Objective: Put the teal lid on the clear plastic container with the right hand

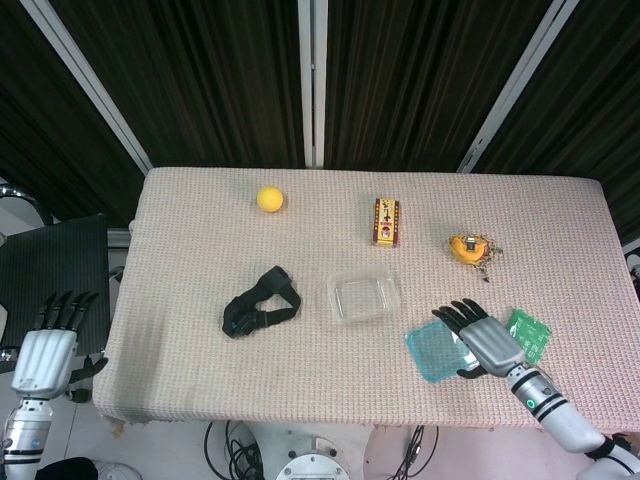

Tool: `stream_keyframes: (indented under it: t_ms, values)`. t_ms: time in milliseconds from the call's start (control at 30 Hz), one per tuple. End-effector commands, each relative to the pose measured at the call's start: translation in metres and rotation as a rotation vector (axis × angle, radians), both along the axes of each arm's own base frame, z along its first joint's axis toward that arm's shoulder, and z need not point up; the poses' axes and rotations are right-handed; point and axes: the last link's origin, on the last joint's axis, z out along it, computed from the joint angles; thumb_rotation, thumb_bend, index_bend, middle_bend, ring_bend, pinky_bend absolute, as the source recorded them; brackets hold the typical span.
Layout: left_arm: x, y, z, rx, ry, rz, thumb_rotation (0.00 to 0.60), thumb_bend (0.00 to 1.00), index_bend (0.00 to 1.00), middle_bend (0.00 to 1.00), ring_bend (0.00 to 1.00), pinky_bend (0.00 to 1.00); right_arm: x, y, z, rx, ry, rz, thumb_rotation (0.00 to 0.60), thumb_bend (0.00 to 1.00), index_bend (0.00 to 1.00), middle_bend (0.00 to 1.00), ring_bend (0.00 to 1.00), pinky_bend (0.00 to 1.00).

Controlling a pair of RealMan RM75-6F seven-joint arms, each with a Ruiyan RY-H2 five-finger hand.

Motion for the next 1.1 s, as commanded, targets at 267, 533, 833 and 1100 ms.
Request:
stream_keyframes:
  t_ms: [267,533,833,1100]
  values:
    - [0.002,-0.005,0.004,0.010,0.006,0.012,0.600,0.00,0.10,0.09,0.03,0.00,0.001,-0.006,-0.007,0.068,0.045,0.031,0.600,0.03,0.00,0.10,0.00,0.00]
    - [0.005,-0.003,0.004,0.004,0.012,0.009,0.600,0.00,0.10,0.09,0.03,0.00,-0.001,-0.009,-0.010,0.083,0.042,0.027,0.600,0.03,0.00,0.10,0.00,0.00]
    - [0.005,-0.004,0.005,0.005,0.012,0.017,0.600,0.00,0.10,0.09,0.03,0.00,-0.003,-0.013,-0.016,0.113,0.043,0.012,0.600,0.04,0.00,0.13,0.00,0.00]
    - [0.006,-0.005,0.006,0.009,0.012,0.011,0.600,0.00,0.10,0.09,0.03,0.00,0.000,-0.012,-0.013,0.067,-0.022,0.020,0.600,0.22,0.15,0.29,0.00,0.00]
